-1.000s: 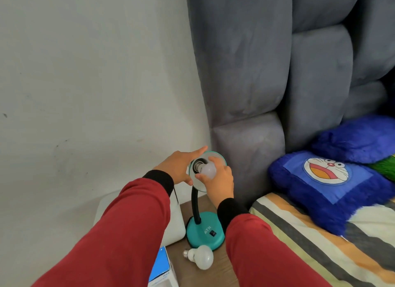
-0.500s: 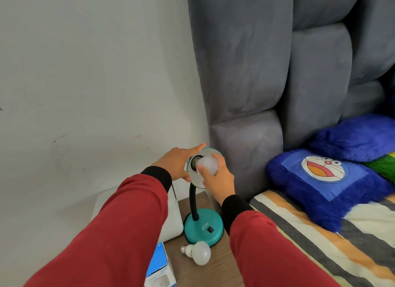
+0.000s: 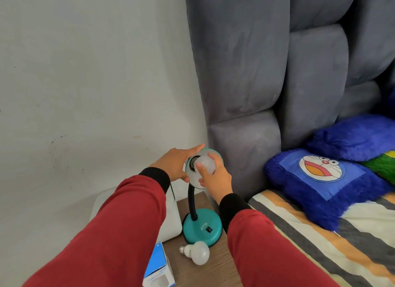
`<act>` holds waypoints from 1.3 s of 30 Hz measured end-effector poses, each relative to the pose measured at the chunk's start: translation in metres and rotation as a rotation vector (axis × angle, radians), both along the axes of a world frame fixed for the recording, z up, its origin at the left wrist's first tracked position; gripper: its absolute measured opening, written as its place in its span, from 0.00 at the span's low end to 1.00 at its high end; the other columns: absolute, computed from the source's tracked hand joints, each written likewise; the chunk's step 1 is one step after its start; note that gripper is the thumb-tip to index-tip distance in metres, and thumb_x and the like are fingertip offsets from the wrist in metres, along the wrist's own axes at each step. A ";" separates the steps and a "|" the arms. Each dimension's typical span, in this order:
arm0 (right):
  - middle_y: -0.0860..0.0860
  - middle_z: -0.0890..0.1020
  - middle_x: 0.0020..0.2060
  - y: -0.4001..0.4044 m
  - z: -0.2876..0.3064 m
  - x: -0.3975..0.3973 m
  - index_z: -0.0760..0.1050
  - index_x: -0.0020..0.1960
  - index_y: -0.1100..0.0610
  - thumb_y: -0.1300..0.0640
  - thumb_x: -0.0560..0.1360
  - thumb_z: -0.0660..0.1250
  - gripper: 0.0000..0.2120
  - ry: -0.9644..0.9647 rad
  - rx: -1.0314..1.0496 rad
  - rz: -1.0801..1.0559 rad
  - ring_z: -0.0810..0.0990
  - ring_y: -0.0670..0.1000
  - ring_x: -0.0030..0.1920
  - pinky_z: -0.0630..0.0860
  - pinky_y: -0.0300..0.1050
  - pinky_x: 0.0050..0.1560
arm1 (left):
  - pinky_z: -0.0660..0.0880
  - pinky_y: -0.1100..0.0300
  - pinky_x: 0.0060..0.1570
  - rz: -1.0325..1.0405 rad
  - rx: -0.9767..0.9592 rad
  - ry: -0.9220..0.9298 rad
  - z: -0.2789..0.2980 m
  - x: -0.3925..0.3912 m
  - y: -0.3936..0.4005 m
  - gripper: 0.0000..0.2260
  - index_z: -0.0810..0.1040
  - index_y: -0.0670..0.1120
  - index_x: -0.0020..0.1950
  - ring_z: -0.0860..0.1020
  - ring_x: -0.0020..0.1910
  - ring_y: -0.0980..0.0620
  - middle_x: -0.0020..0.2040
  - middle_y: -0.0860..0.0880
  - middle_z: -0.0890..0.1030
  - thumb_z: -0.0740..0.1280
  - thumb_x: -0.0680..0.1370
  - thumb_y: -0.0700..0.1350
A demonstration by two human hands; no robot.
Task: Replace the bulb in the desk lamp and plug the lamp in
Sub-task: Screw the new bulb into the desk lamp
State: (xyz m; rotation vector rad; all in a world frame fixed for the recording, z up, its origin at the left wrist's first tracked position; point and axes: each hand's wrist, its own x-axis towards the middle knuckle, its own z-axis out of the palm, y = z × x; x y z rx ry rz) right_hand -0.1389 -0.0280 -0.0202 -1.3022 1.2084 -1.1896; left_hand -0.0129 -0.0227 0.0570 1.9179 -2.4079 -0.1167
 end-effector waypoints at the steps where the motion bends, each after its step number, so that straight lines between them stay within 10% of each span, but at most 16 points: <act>1: 0.56 0.73 0.63 0.000 0.000 -0.002 0.63 0.71 0.46 0.50 0.74 0.69 0.28 0.009 -0.002 0.009 0.79 0.57 0.57 0.82 0.42 0.46 | 0.67 0.59 0.66 0.000 0.000 0.000 0.000 0.000 0.000 0.47 0.48 0.58 0.78 0.72 0.67 0.48 0.70 0.49 0.72 0.75 0.70 0.38; 15: 0.54 0.71 0.61 -0.005 0.000 -0.001 0.63 0.69 0.47 0.59 0.71 0.69 0.29 0.063 -0.017 0.053 0.74 0.58 0.62 0.77 0.52 0.59 | 0.67 0.59 0.66 0.007 0.004 0.010 0.000 -0.001 0.002 0.46 0.48 0.58 0.78 0.72 0.67 0.48 0.69 0.49 0.73 0.74 0.71 0.37; 21: 0.57 0.72 0.63 -0.005 0.001 0.002 0.62 0.69 0.57 0.48 0.71 0.72 0.33 -0.063 0.111 -0.003 0.81 0.58 0.55 0.77 0.32 0.31 | 0.67 0.58 0.66 0.007 -0.002 -0.001 0.000 0.001 0.002 0.47 0.49 0.58 0.78 0.72 0.67 0.48 0.70 0.49 0.72 0.75 0.70 0.38; 26: 0.56 0.70 0.63 -0.007 -0.003 0.001 0.62 0.70 0.48 0.60 0.70 0.71 0.32 0.010 0.022 0.059 0.73 0.56 0.61 0.79 0.49 0.55 | 0.67 0.58 0.66 0.006 0.000 0.009 -0.001 0.000 0.001 0.46 0.49 0.57 0.78 0.72 0.67 0.48 0.69 0.48 0.73 0.74 0.70 0.38; 31: 0.57 0.73 0.63 -0.006 -0.001 0.003 0.64 0.70 0.56 0.49 0.71 0.72 0.32 -0.088 0.125 0.026 0.82 0.58 0.54 0.79 0.31 0.30 | 0.68 0.58 0.65 -0.004 -0.015 0.006 0.000 0.001 0.003 0.45 0.50 0.57 0.78 0.73 0.65 0.48 0.68 0.48 0.74 0.74 0.71 0.38; 39: 0.58 0.76 0.60 -0.007 -0.002 0.006 0.67 0.67 0.61 0.43 0.71 0.70 0.32 -0.046 0.182 0.003 0.82 0.56 0.52 0.82 0.45 0.47 | 0.67 0.58 0.66 -0.002 -0.010 0.023 -0.001 0.003 0.005 0.45 0.51 0.57 0.77 0.72 0.67 0.48 0.69 0.49 0.73 0.74 0.70 0.38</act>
